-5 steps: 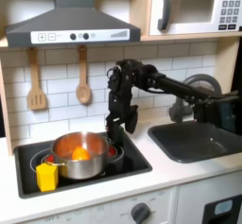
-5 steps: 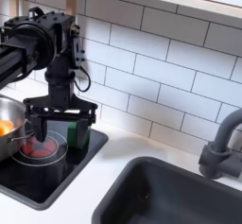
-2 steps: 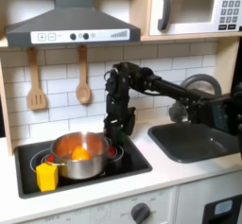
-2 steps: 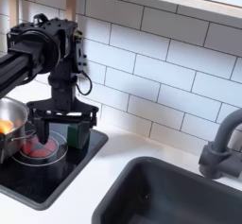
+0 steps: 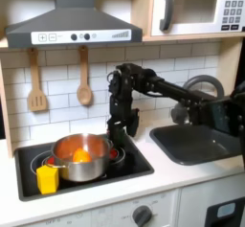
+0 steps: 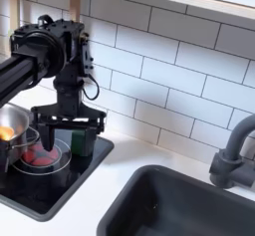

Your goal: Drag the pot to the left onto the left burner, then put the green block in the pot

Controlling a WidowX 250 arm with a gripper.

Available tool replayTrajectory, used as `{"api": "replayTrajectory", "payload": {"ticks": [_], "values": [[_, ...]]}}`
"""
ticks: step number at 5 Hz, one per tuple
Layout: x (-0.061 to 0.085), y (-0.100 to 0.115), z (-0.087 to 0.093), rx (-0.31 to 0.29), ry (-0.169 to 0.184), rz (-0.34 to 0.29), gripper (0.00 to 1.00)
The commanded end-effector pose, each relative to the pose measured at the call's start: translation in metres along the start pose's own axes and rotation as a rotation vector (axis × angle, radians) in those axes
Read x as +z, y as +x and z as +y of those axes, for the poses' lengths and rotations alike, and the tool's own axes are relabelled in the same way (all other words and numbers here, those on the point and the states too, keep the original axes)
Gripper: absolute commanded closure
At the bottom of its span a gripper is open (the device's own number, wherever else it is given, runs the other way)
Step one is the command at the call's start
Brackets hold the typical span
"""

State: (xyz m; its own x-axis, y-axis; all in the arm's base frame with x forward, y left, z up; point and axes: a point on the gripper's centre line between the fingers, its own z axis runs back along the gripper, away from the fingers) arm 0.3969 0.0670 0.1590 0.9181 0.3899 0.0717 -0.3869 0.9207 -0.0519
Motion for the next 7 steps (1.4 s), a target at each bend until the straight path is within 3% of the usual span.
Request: {"api": "replayTrajectory", "payload": {"ticks": [1,7], "values": [[0.001,0.001,-0.006,-0.004,-0.01,-0.001,0.0],[-0.006,0.021,-0.009,0.021,-0.009,0.005,0.0]]}}
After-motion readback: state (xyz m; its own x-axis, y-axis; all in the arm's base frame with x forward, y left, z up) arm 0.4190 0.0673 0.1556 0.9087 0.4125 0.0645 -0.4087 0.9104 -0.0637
